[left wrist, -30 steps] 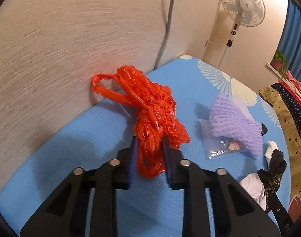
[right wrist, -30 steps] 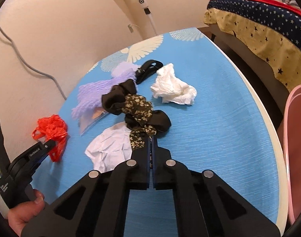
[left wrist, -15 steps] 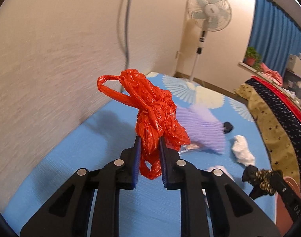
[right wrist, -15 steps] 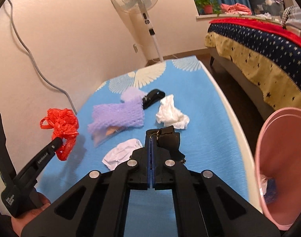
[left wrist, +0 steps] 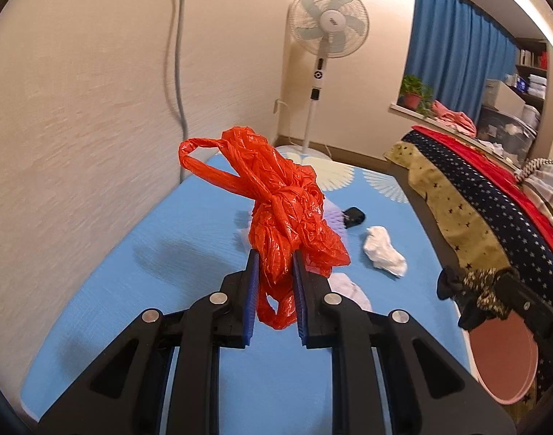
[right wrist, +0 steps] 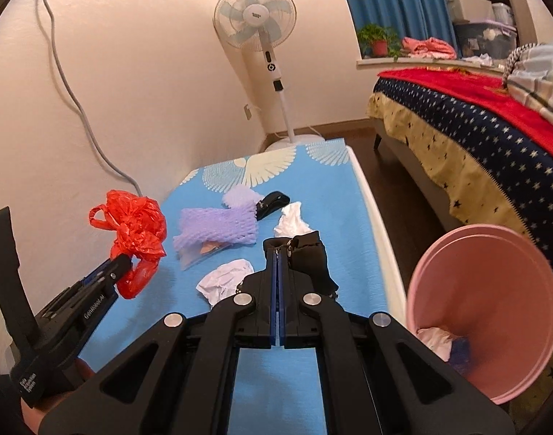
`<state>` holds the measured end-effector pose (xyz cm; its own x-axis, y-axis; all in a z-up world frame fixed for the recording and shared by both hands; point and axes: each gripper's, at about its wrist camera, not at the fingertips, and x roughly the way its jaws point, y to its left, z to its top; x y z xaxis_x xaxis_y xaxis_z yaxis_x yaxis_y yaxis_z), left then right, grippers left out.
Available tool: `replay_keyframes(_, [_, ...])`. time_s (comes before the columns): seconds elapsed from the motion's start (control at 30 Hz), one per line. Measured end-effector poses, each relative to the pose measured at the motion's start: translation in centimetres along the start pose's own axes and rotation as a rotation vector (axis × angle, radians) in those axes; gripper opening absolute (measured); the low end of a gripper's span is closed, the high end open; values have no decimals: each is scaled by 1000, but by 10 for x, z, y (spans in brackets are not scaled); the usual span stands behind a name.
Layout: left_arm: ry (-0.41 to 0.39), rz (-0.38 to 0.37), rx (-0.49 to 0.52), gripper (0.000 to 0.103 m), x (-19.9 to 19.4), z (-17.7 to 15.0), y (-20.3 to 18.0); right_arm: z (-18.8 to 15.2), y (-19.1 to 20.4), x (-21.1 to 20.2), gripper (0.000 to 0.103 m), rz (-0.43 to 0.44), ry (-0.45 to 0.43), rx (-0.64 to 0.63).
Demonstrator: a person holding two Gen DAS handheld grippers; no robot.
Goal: Collect trash
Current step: 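Lift the orange-red bag and the black cloth toward the pink bin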
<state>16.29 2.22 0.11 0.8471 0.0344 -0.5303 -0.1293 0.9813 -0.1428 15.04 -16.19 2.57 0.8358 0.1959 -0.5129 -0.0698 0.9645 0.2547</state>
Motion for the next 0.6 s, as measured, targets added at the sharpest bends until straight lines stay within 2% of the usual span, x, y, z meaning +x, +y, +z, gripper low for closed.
replay_keyframes(0.6, [-13,-87,77,18,-47,-21,-24,2,-15,-68,1,-69,-71,-42])
